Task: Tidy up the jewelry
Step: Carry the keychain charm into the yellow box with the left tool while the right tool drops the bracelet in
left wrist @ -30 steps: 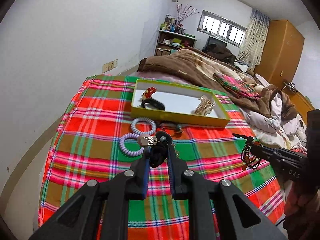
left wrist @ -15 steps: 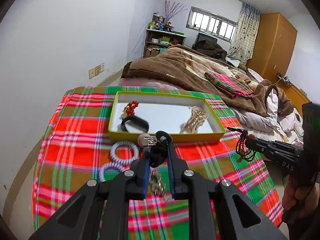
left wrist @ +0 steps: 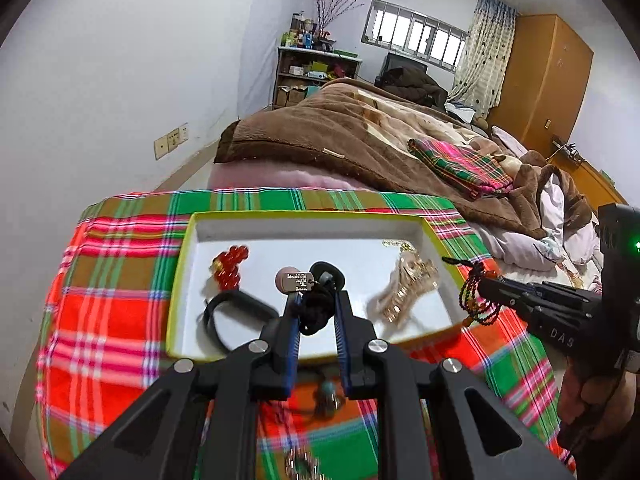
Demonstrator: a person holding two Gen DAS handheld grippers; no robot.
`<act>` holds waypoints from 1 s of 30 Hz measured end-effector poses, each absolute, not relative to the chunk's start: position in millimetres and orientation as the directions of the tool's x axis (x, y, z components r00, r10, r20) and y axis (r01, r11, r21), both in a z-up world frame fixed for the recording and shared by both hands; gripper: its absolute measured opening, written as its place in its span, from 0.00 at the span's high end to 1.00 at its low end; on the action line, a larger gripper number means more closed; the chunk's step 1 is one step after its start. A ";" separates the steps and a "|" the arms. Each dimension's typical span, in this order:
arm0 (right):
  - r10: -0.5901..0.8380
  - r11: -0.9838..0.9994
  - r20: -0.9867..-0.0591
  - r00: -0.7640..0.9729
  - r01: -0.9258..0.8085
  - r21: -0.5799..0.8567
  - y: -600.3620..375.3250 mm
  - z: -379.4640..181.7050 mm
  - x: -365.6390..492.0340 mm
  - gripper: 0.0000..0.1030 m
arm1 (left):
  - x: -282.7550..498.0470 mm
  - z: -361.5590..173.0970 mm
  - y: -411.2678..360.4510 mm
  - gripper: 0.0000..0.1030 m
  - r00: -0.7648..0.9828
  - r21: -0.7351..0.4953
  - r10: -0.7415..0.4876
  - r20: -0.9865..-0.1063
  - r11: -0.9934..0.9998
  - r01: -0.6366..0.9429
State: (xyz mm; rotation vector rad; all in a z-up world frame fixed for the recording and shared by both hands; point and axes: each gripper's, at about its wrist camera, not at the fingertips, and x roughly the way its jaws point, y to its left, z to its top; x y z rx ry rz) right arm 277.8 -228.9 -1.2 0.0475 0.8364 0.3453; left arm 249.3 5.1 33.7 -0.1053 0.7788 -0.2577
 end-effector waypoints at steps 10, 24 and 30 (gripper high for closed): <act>0.293 0.947 -0.770 0.566 -0.283 0.152 -221.7 -23.1 294.6 0.93 | 287.2 1.9 -1.2 0.84 0.628 -0.188 -0.261 -0.733 0.965 0.182; 0.333 0.933 -0.740 0.584 -0.315 0.171 -221.0 -10.5 283.3 0.72 | 302.4 -11.5 -5.0 0.82 0.593 -0.179 -0.253 -0.765 0.967 0.182; 0.337 0.933 -0.732 0.591 -0.312 0.178 -222.8 -6.2 278.1 0.72 | 298.7 -9.7 -0.9 0.66 0.587 -0.198 -0.266 -0.764 0.964 0.179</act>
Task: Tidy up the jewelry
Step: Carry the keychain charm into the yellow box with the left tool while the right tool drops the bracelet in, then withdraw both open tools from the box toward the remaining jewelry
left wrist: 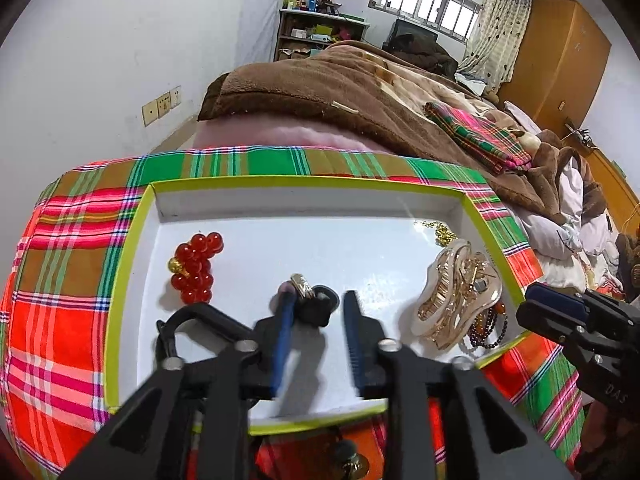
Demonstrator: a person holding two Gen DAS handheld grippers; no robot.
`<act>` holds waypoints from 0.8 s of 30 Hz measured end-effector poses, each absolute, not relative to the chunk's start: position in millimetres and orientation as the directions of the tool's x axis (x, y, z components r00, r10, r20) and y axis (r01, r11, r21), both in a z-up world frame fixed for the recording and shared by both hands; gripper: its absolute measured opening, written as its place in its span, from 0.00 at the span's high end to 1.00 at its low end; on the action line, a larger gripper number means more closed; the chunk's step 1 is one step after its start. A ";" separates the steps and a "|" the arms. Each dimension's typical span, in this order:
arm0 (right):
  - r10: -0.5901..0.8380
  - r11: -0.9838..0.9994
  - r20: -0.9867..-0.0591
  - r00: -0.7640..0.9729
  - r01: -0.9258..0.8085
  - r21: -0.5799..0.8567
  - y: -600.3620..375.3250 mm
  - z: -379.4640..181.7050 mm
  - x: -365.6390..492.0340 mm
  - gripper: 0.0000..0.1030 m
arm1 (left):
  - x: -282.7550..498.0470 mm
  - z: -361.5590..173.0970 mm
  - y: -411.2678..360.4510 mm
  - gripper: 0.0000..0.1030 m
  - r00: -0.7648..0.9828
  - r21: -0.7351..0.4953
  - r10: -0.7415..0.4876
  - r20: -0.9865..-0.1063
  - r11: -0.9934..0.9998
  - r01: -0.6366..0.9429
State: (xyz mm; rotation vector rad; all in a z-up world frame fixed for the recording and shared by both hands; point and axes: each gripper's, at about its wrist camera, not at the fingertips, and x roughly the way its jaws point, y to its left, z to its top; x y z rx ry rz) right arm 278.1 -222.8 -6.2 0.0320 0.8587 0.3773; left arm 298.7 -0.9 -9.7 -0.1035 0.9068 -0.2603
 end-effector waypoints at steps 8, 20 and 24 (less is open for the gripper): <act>0.351 0.929 -0.716 0.603 -0.320 0.186 -224.4 4.0 251.8 0.72 | 263.9 9.4 13.7 0.63 0.626 -0.199 -0.260 -0.735 0.966 0.167; 0.367 0.920 -0.700 0.612 -0.352 0.175 -217.7 20.4 180.0 0.72 | 183.9 33.8 26.2 0.63 0.667 -0.184 -0.229 -0.709 0.973 0.139; 0.375 0.915 -0.692 0.617 -0.366 0.170 -215.9 26.5 151.5 0.72 | 156.8 36.8 29.0 0.63 0.676 -0.190 -0.224 -0.702 0.974 0.124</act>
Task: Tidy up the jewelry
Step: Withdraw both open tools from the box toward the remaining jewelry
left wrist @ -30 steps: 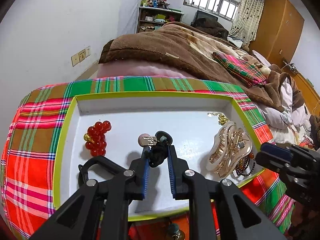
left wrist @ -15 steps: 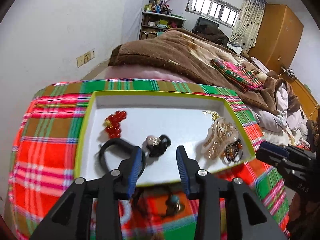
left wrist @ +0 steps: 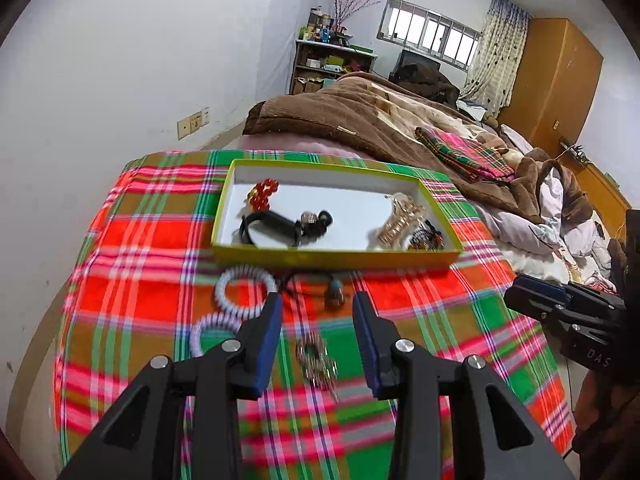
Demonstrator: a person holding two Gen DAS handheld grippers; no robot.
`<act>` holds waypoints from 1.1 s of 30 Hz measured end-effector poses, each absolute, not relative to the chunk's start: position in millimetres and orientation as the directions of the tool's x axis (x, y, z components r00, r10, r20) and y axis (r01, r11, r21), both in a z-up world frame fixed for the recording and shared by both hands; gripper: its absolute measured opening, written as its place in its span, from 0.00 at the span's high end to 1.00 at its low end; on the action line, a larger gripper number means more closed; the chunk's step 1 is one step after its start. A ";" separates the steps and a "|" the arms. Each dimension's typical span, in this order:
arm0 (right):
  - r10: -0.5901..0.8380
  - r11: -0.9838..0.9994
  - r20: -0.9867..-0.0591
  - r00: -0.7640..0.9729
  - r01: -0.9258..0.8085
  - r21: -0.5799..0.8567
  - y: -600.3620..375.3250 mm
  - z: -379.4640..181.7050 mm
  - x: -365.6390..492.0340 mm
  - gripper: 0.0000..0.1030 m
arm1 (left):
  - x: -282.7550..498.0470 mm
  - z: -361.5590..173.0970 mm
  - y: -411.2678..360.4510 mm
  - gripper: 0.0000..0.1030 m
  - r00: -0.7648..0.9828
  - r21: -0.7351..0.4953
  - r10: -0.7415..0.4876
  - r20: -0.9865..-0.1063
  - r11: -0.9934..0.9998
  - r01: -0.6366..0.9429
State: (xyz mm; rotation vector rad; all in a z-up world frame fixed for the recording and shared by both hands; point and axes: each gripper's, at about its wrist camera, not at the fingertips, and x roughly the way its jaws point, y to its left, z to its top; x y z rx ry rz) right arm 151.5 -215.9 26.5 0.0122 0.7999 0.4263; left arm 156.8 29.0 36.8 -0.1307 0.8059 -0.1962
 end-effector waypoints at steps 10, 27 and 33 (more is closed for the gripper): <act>0.408 0.896 -0.676 0.614 -0.413 0.165 -210.4 33.4 88.0 0.71 | 89.5 36.0 34.7 0.63 0.679 -0.209 -0.203 -0.705 0.975 0.075; 0.430 0.880 -0.663 0.613 -0.450 0.155 -200.9 36.3 49.4 0.70 | 32.9 36.7 34.6 0.63 0.699 -0.216 -0.188 -0.690 0.975 0.048; 0.433 0.877 -0.669 0.604 -0.453 0.159 -196.8 33.8 54.8 0.70 | 33.6 35.1 38.0 0.63 0.702 -0.216 -0.184 -0.688 0.975 0.044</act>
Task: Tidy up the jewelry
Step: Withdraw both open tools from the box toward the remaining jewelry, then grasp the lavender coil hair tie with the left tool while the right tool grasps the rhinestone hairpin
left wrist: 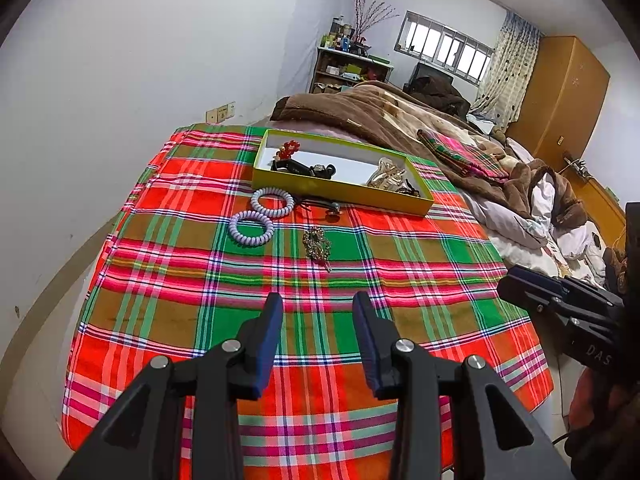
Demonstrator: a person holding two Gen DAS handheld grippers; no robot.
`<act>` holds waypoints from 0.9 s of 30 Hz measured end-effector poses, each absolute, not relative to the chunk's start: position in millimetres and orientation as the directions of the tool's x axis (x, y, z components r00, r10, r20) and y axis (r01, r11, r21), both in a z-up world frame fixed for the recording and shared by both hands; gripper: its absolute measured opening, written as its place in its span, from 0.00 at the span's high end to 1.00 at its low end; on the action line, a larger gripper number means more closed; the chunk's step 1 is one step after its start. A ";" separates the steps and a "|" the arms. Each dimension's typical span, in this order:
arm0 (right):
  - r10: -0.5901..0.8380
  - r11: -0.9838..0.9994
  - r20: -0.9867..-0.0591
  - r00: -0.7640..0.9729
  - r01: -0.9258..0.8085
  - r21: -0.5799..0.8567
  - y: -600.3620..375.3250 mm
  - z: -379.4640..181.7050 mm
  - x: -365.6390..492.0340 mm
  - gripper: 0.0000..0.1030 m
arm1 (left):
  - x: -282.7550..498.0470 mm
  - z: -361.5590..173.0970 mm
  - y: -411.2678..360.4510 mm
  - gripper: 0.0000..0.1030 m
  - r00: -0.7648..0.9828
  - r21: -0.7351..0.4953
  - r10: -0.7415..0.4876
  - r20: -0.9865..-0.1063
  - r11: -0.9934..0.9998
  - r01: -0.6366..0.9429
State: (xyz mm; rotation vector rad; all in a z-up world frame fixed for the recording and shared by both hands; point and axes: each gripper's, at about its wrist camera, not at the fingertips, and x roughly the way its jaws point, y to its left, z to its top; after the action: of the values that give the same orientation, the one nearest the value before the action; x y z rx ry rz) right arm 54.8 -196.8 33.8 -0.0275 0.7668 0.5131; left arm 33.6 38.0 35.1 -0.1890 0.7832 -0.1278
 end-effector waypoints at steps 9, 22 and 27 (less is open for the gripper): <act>0.433 0.873 -0.689 0.581 -0.460 0.161 -179.3 23.7 74.8 0.70 | 53.1 25.7 56.9 0.63 0.695 -0.215 -0.159 -0.702 0.977 0.006; 0.456 0.853 -0.738 0.497 -0.480 0.203 -130.7 -8.7 129.6 0.70 | 99.4 1.7 92.6 0.63 0.662 -0.230 -0.143 -0.735 0.972 -0.046; 0.470 0.843 -0.753 0.460 -0.487 0.229 -108.8 -23.8 153.8 0.70 | 115.7 -6.0 102.3 0.63 0.655 -0.248 -0.156 -0.739 0.968 -0.049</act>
State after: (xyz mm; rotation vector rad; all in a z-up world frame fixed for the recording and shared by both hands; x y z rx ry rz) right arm 153.8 -108.8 -23.8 -0.0204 0.9206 0.5892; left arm 115.7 102.3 -6.0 -0.2557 0.8572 -0.0619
